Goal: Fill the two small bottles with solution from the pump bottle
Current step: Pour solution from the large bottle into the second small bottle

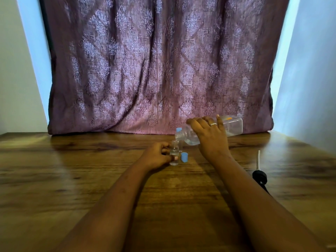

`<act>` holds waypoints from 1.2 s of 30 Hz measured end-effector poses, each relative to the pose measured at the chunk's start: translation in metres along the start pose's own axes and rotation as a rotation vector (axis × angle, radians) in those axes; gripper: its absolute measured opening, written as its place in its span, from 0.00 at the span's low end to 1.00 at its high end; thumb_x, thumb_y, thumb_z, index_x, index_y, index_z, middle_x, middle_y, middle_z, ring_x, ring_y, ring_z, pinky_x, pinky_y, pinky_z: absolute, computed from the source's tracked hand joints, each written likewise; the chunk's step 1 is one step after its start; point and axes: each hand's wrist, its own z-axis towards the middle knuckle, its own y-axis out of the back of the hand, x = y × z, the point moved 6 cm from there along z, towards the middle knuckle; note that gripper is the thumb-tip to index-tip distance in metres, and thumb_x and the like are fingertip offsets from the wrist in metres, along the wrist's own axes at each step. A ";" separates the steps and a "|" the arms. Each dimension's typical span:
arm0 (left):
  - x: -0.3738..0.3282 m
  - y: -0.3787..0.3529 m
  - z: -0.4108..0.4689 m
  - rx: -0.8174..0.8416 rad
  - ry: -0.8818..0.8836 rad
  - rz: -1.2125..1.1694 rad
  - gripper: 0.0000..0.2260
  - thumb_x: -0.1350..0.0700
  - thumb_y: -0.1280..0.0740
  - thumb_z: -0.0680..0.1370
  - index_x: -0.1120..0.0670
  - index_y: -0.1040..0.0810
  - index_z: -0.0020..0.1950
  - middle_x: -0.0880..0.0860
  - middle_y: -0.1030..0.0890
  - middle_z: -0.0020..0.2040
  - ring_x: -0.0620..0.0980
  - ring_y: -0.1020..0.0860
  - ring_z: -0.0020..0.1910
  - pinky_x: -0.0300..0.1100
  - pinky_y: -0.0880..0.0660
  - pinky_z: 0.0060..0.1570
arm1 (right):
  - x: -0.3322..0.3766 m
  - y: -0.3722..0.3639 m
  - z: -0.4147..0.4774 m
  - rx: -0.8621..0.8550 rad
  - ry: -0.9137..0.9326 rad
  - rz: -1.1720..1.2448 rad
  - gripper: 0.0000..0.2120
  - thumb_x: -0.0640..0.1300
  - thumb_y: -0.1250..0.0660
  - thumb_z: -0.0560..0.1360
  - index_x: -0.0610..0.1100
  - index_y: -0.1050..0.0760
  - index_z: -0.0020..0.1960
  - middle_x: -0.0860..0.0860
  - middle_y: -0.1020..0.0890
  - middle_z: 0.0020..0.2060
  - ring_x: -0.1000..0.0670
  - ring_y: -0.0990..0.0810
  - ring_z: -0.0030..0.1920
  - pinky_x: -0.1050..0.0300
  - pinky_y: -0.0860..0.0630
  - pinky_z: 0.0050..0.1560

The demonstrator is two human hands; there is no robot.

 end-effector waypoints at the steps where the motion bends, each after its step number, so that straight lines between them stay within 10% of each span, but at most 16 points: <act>1: 0.001 0.000 0.001 -0.005 -0.002 0.004 0.16 0.65 0.26 0.71 0.48 0.21 0.53 0.51 0.14 0.49 0.50 0.15 0.49 0.46 0.20 0.47 | 0.000 0.000 0.000 -0.006 0.000 -0.003 0.31 0.30 0.36 0.67 0.51 0.34 0.66 0.50 0.25 0.62 0.43 0.30 0.65 0.39 0.49 0.71; 36: 0.000 0.001 0.000 -0.010 -0.033 0.053 0.14 0.61 0.25 0.70 0.45 0.20 0.50 0.49 0.13 0.47 0.53 0.16 0.50 0.58 0.21 0.57 | -0.001 -0.001 0.000 0.005 0.001 0.010 0.29 0.31 0.37 0.69 0.52 0.35 0.66 0.51 0.25 0.62 0.44 0.31 0.66 0.38 0.47 0.71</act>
